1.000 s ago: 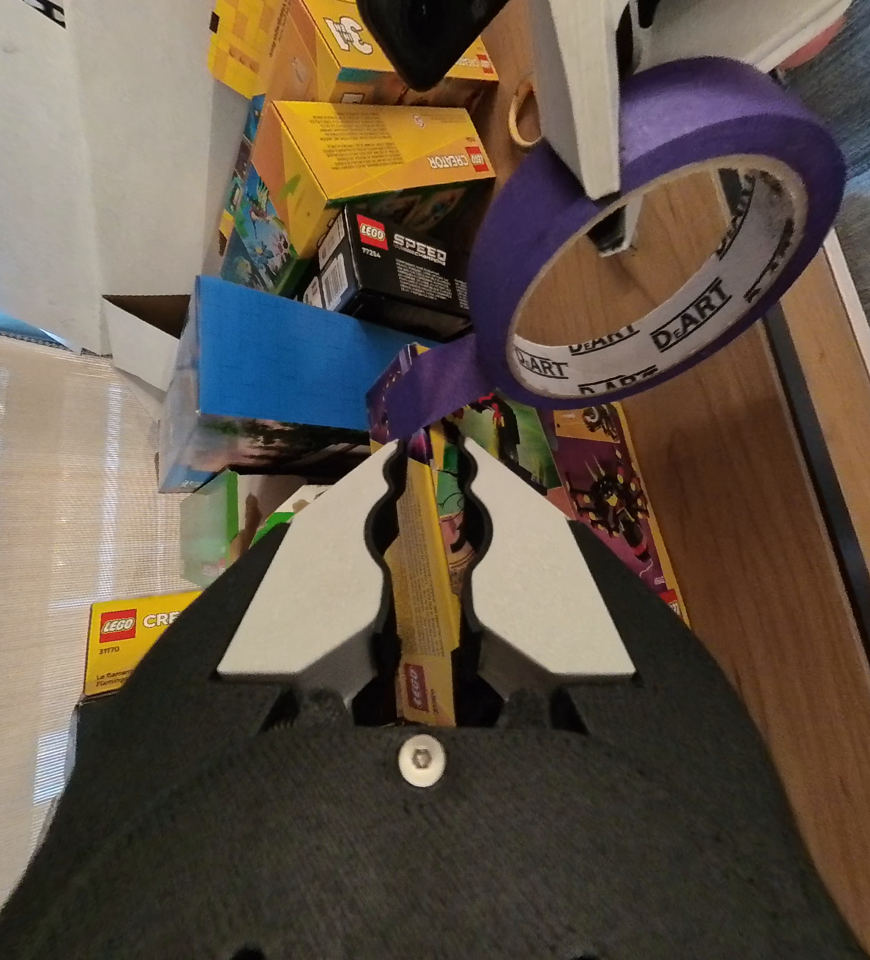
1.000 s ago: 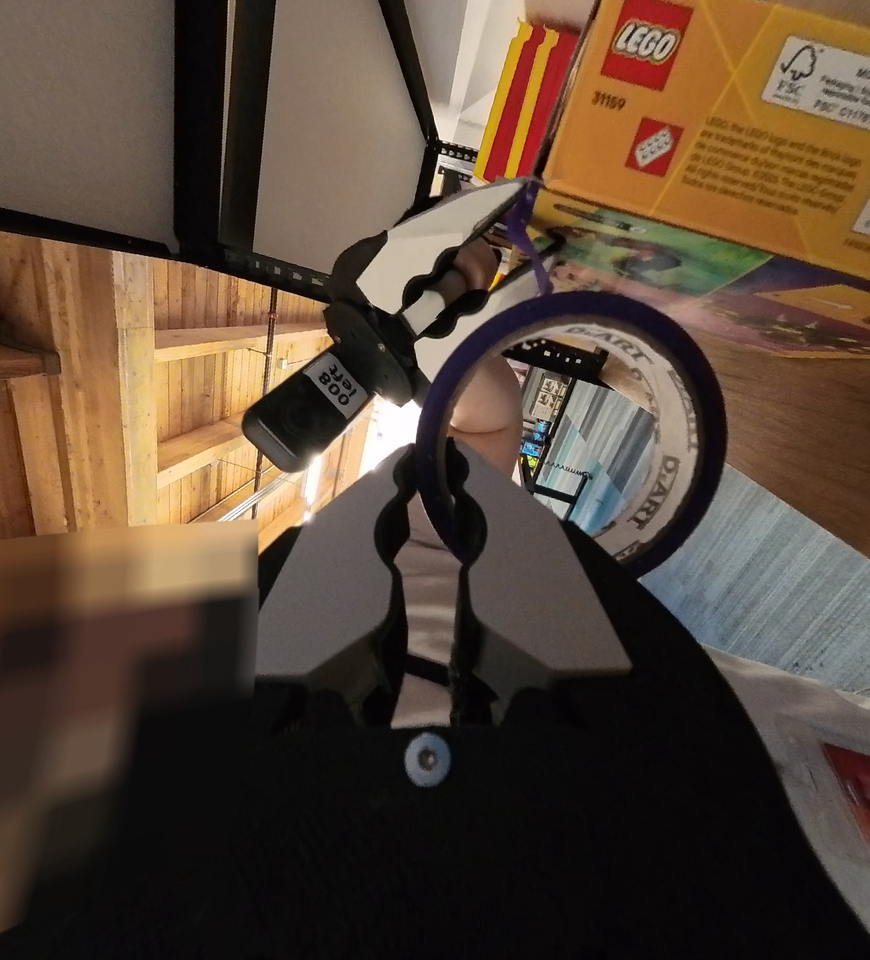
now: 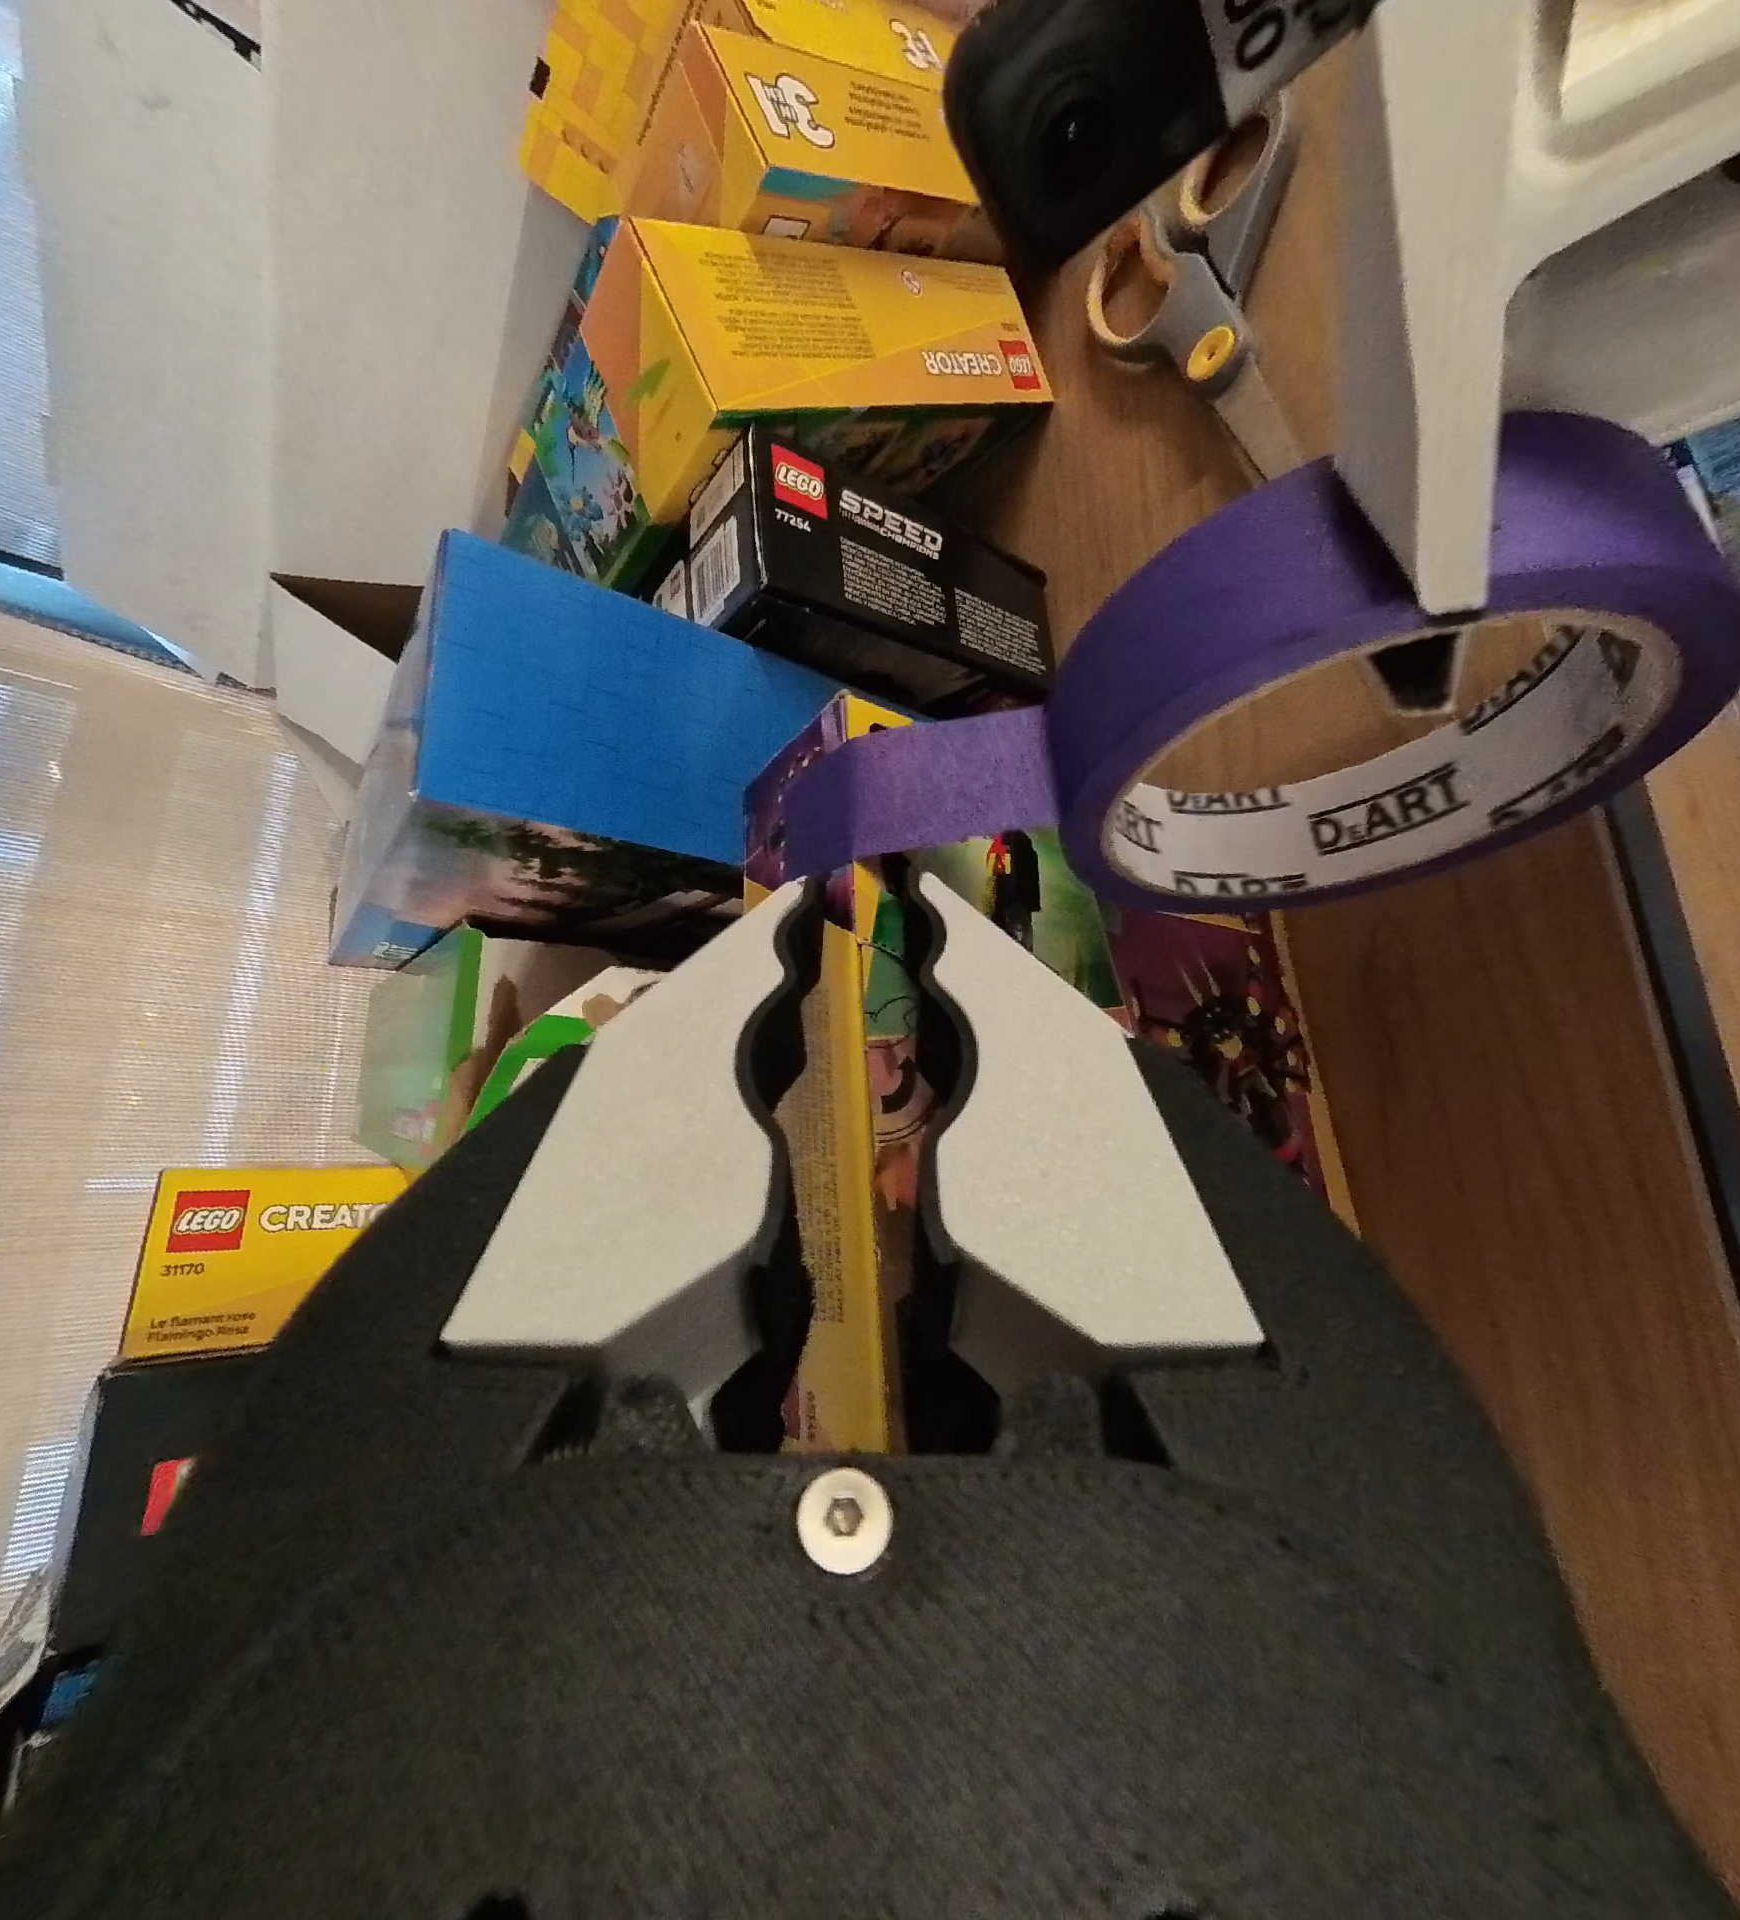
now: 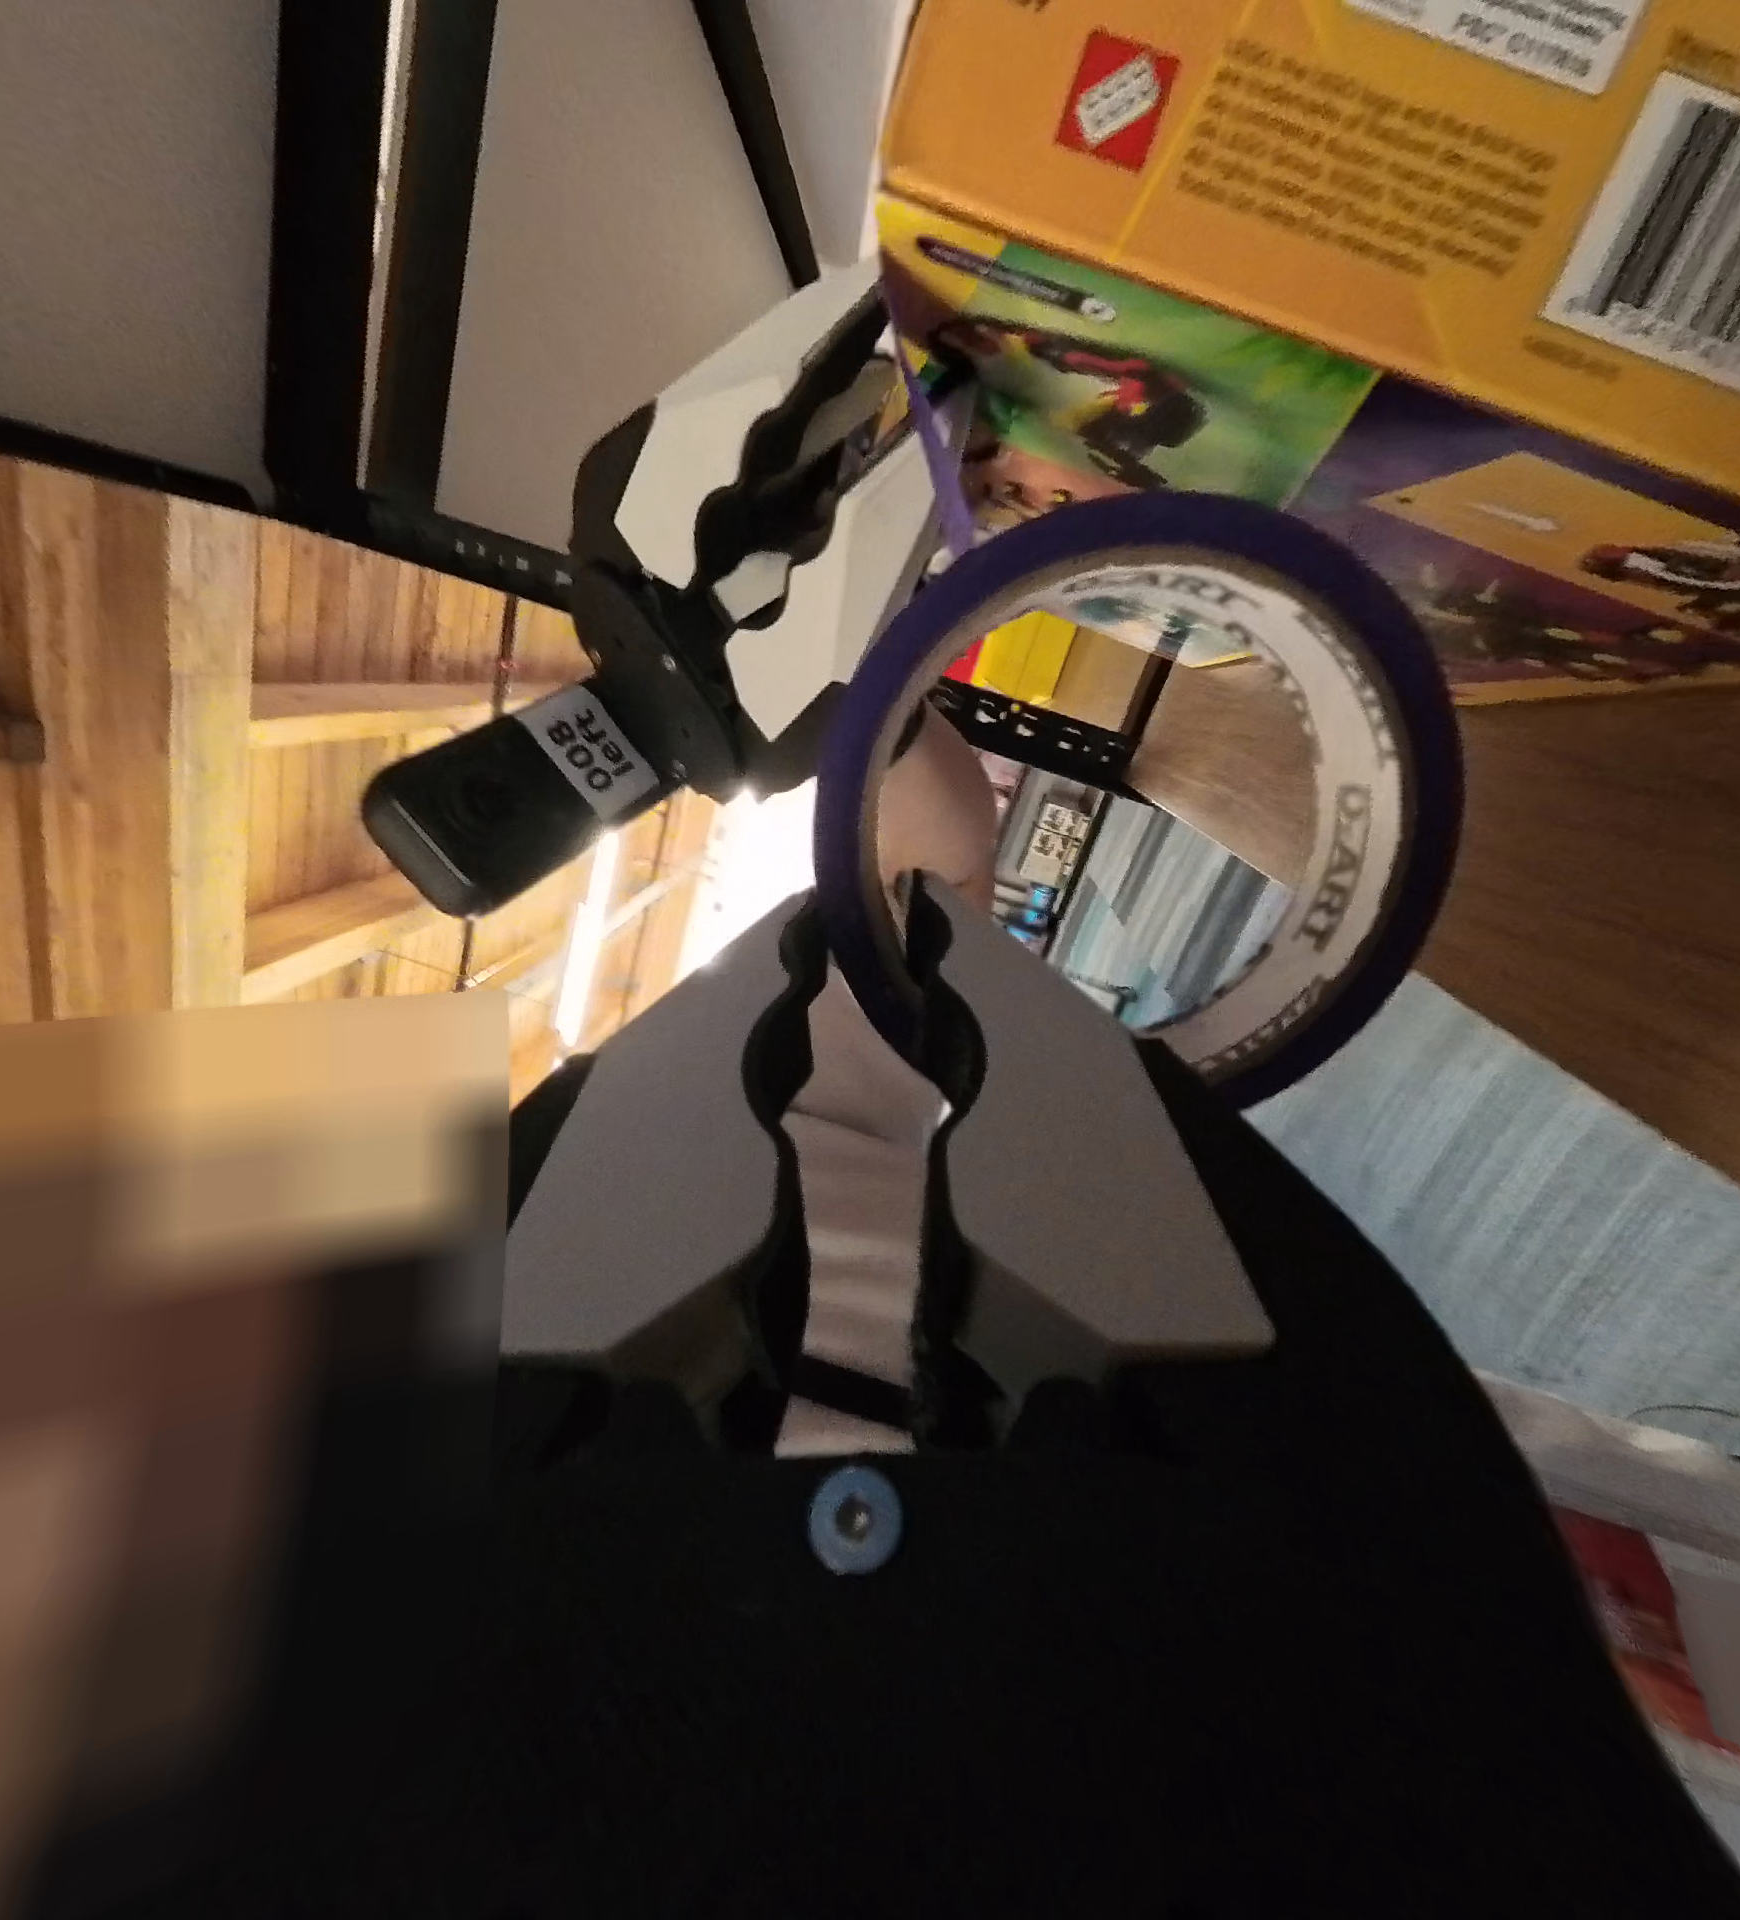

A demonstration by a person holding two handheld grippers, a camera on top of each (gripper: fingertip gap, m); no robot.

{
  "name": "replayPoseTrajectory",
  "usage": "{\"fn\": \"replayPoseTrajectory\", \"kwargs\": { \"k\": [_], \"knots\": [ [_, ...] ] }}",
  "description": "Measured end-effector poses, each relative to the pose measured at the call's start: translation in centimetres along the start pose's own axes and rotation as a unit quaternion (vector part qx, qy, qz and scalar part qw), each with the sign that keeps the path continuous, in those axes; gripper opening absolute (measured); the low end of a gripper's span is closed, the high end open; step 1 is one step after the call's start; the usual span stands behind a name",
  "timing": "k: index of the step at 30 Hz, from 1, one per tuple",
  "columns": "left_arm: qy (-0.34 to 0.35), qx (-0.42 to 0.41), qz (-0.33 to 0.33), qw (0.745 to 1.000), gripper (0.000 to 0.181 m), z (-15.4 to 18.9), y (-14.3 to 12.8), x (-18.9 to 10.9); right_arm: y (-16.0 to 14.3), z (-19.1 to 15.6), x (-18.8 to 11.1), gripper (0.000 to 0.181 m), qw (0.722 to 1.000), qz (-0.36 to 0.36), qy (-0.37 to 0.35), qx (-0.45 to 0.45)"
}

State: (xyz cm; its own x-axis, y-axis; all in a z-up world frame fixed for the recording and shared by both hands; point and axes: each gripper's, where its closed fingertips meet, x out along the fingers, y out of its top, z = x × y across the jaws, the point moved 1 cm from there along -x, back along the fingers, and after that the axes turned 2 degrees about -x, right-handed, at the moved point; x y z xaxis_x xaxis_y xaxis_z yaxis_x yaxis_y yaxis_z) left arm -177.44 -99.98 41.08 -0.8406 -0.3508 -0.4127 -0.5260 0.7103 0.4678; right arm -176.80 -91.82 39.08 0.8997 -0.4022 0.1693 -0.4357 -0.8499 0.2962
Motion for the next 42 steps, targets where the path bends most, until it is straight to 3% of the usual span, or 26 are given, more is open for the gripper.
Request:
{"fn": "replayPoseTrajectory", "kwargs": {
  "k": [4, 9, 17, 25, 42],
  "knots": [
    [0.000, 0.003, 0.005, 1.000, 0.014, 0.1, 0.1, -0.1, -0.4, 0.6, 0.2, 0.040, 0.998, -0.019, -0.024, -0.060],
    [0.014, 0.031, 0.001, 0.999, 0.017, 0.2, 0.0, -0.1, -1.4, 1.8, -0.1, 0.040, 0.983, -0.062, -0.066, -0.161],
    [0.028, 0.054, 0.000, 0.998, 0.020, 0.2, -0.2, 0.1, -1.2, 5.0, -2.7, 0.048, 0.920, -0.080, -0.185, -0.337],
    [0.016, 0.075, 0.063, 0.995, 0.020, -0.1, -0.6, 0.2, -0.5, 5.0, -2.9, 0.048, 0.913, -0.062, -0.158, -0.372],
    [0.035, 0.045, 0.055, 0.997, 0.028, -0.8, -0.3, -0.8, 2.1, 3.6, -4.1, 0.049, 0.901, -0.020, -0.157, -0.403]
  ]
}}
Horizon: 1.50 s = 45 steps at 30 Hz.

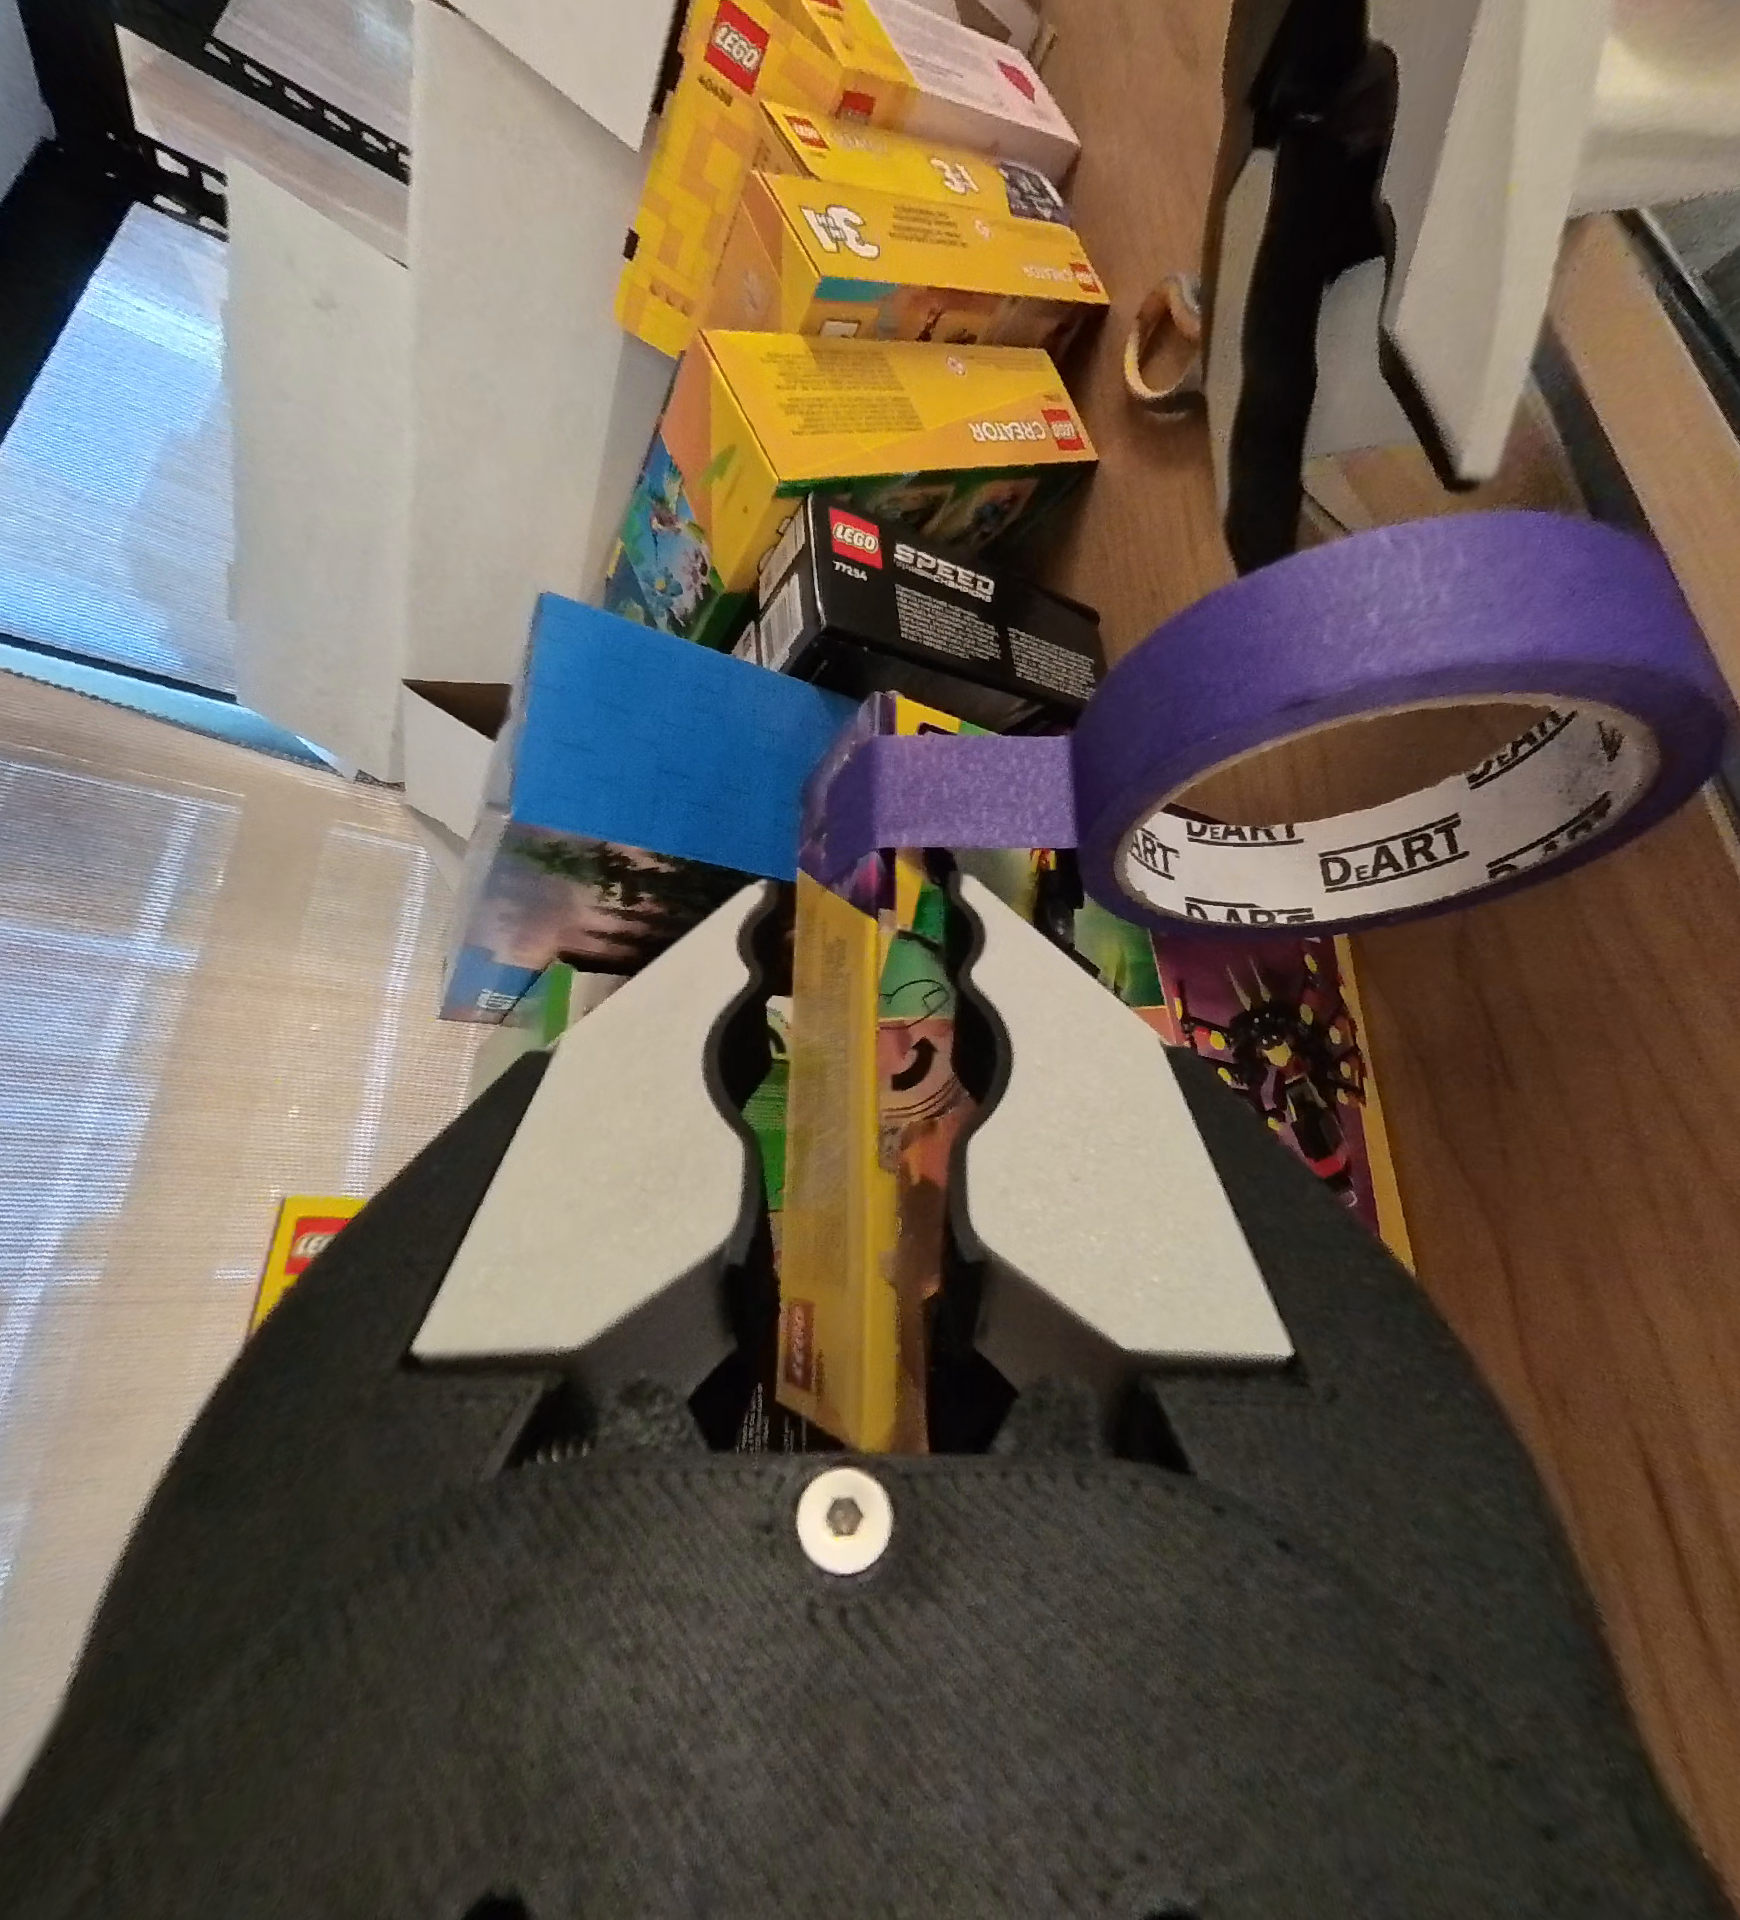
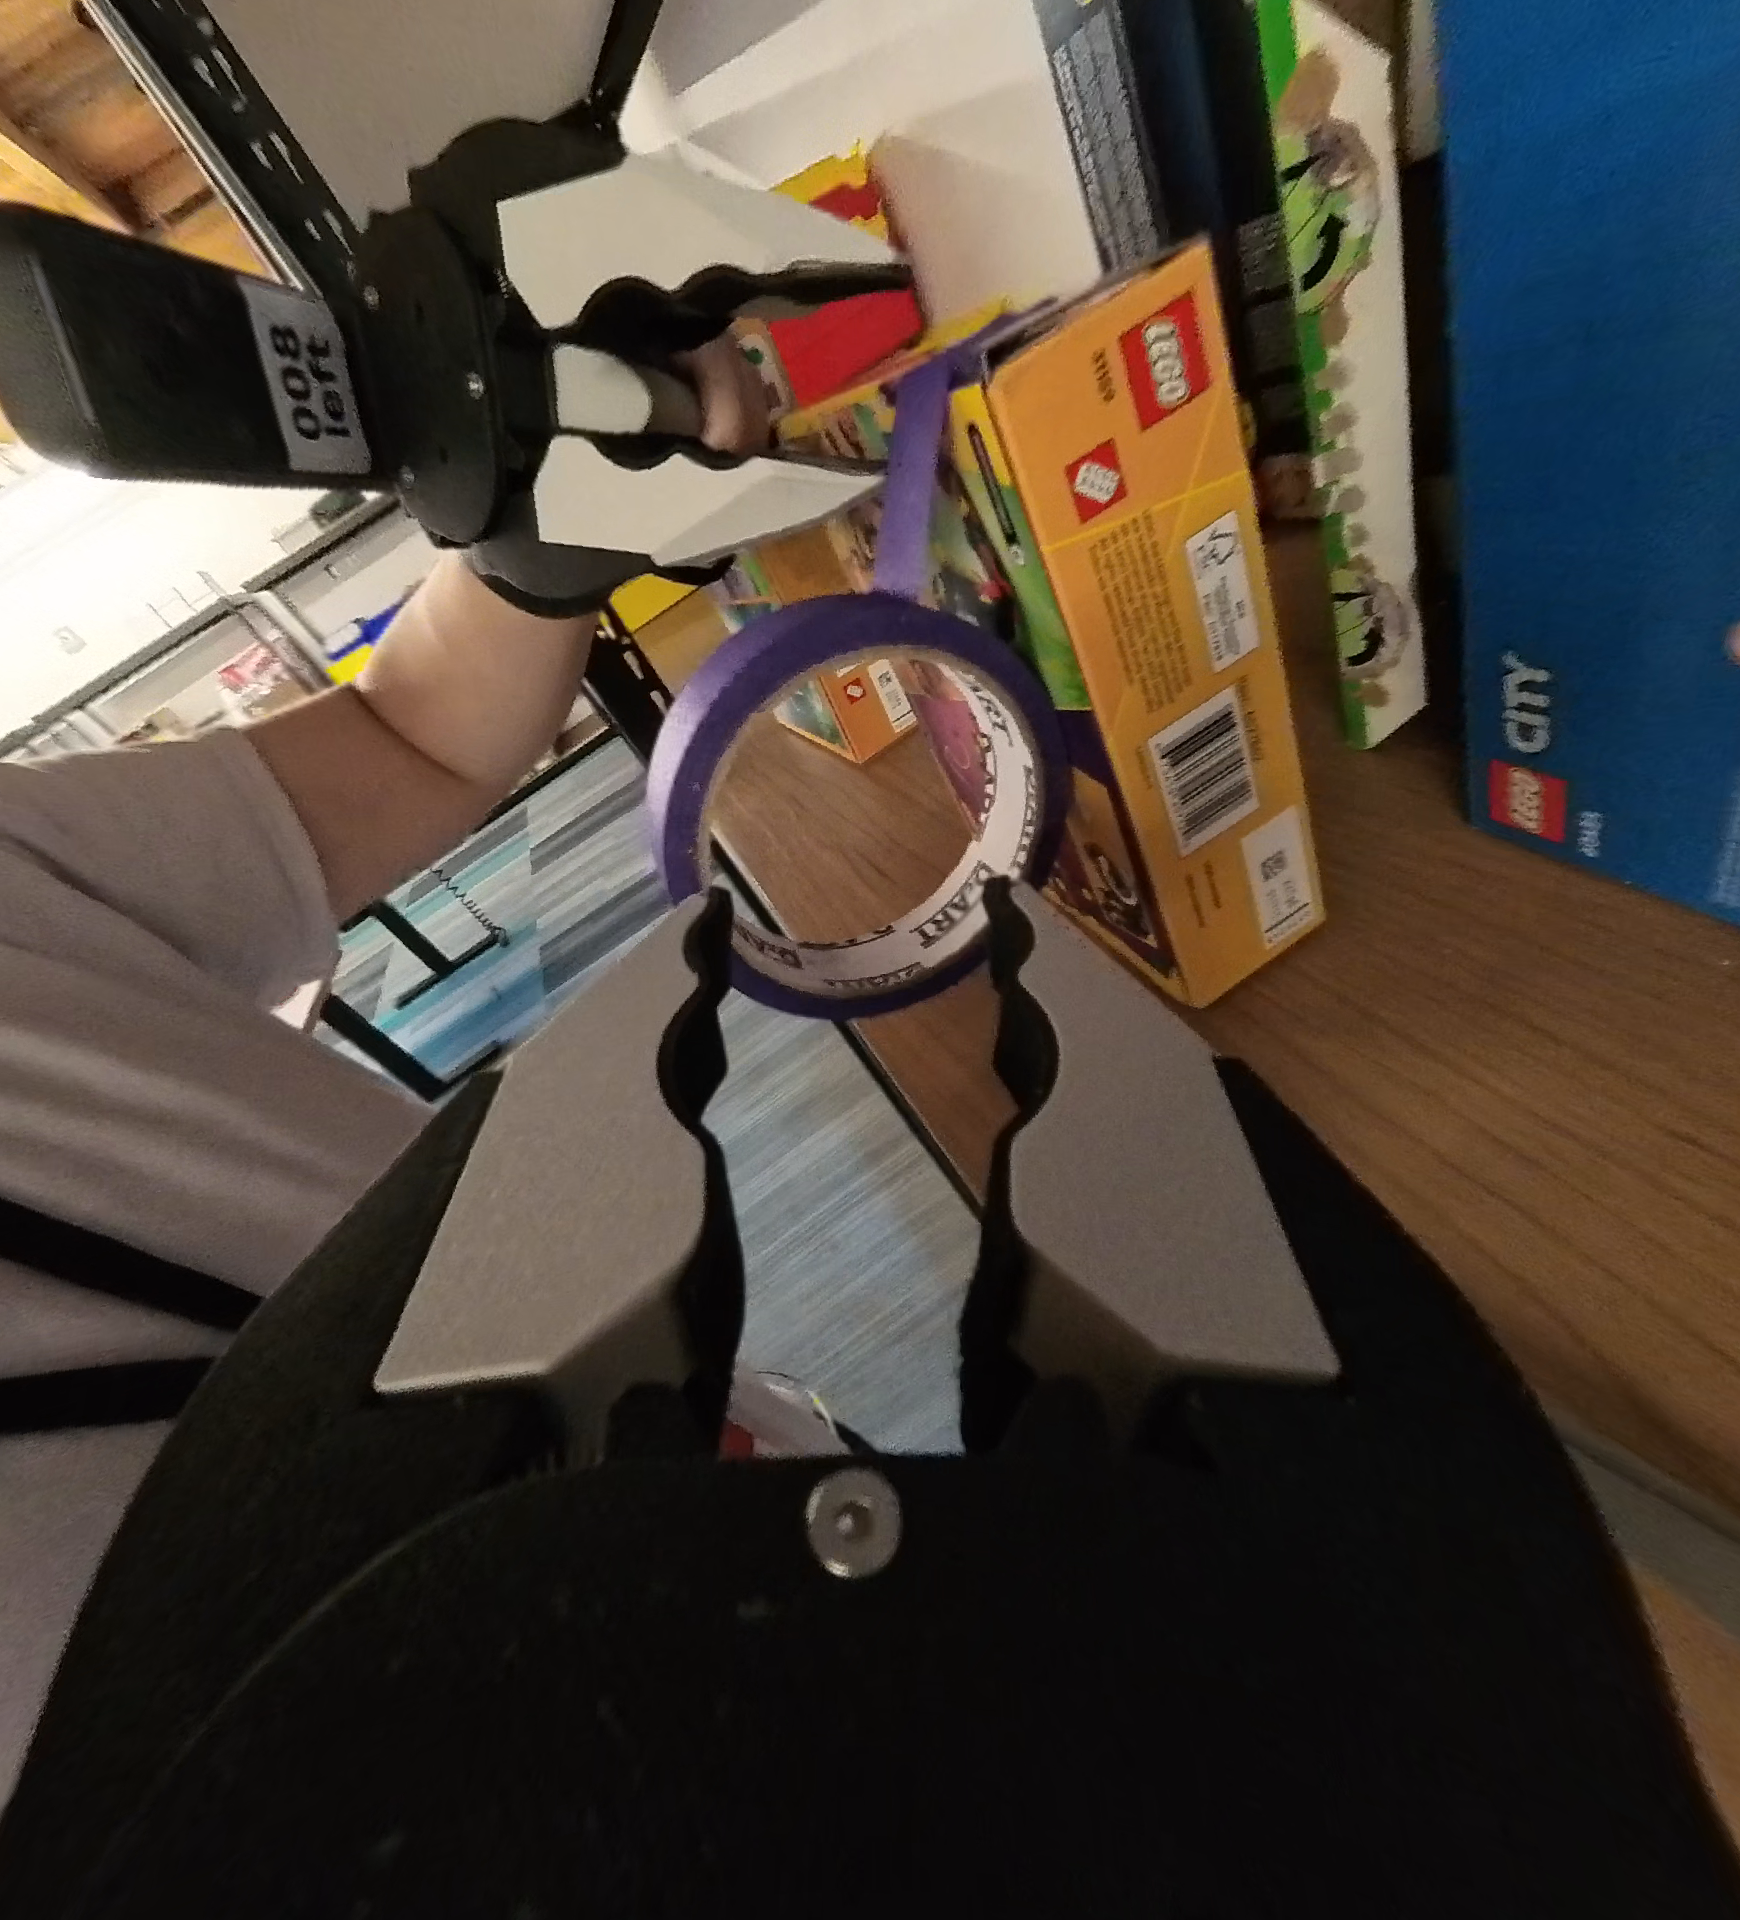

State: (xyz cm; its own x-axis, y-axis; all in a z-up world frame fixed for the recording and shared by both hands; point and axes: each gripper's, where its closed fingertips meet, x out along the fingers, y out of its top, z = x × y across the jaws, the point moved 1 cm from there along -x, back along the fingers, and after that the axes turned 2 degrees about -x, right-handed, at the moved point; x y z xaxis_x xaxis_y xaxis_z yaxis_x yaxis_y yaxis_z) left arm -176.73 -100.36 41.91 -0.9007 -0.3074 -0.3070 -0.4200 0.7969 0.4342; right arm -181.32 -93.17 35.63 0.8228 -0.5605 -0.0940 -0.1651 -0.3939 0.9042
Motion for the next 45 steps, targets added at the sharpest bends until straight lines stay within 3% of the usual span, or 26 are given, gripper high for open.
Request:
{"fn": "replayPoseTrajectory", "kwargs": {
  "k": [3, 6, 9, 14, 22, 25, 29, 34, 39, 42, 45],
  "knots": [
    [0.008, -0.018, 0.006, 1.000, 0.029, -0.4, 0.2, -0.9, 0.8, 1.2, -2.9, 0.049, 0.997, -0.001, -0.054, -0.049],
    [0.026, -0.043, 0.013, 0.999, 0.029, -1.1, 0.2, -2.2, 1.6, 4.4, -8.4, 0.048, 0.976, -0.019, -0.171, -0.135],
    [0.048, -0.081, 0.024, 0.995, 0.028, -2.1, 0.0, -3.2, 1.6, 7.7, -13.9, 0.044, 0.941, -0.064, -0.263, -0.202],
    [0.081, -0.135, 0.034, 0.987, 0.027, -2.4, -0.1, -4.5, -1.9, 11.9, -18.8, 0.038, 0.900, -0.200, -0.311, -0.231],
    [0.106, -0.245, 0.049, 0.963, 0.025, -0.2, 0.7, -6.6, -2.4, 15.7, -20.9, 0.027, 0.889, -0.289, -0.260, -0.243],
    [0.113, -0.338, 0.079, 0.931, 0.025, 0.9, 1.3, -7.4, -3.0, 16.7, -21.0, 0.027, 0.876, -0.334, -0.234, -0.259],
    [0.120, -0.432, 0.112, 0.887, 0.026, 3.4, 1.6, -7.9, -3.6, 17.3, -20.0, 0.035, 0.879, -0.348, -0.191, -0.263],
    [0.139, -0.452, 0.070, 0.878, 0.023, 7.4, -0.4, -8.0, -3.4, 17.7, -18.9, 0.039, 0.888, -0.345, -0.166, -0.254],
    [0.149, -0.496, 0.033, 0.855, 0.024, 10.7, -2.3, -9.6, -2.8, 18.1, -18.5, 0.047, 0.854, -0.366, -0.171, -0.328],
    [0.161, -0.520, 0.036, 0.838, 0.023, 11.5, -2.4, -10.4, -2.6, 18.1, -18.0, 0.051, 0.849, -0.373, -0.160, -0.337],
    [0.165, -0.530, 0.037, 0.831, 0.023, 12.0, -1.8, -10.4, -3.4, 17.5, -17.8, 0.033, 0.850, -0.403, -0.141, -0.308]
  ]
}}
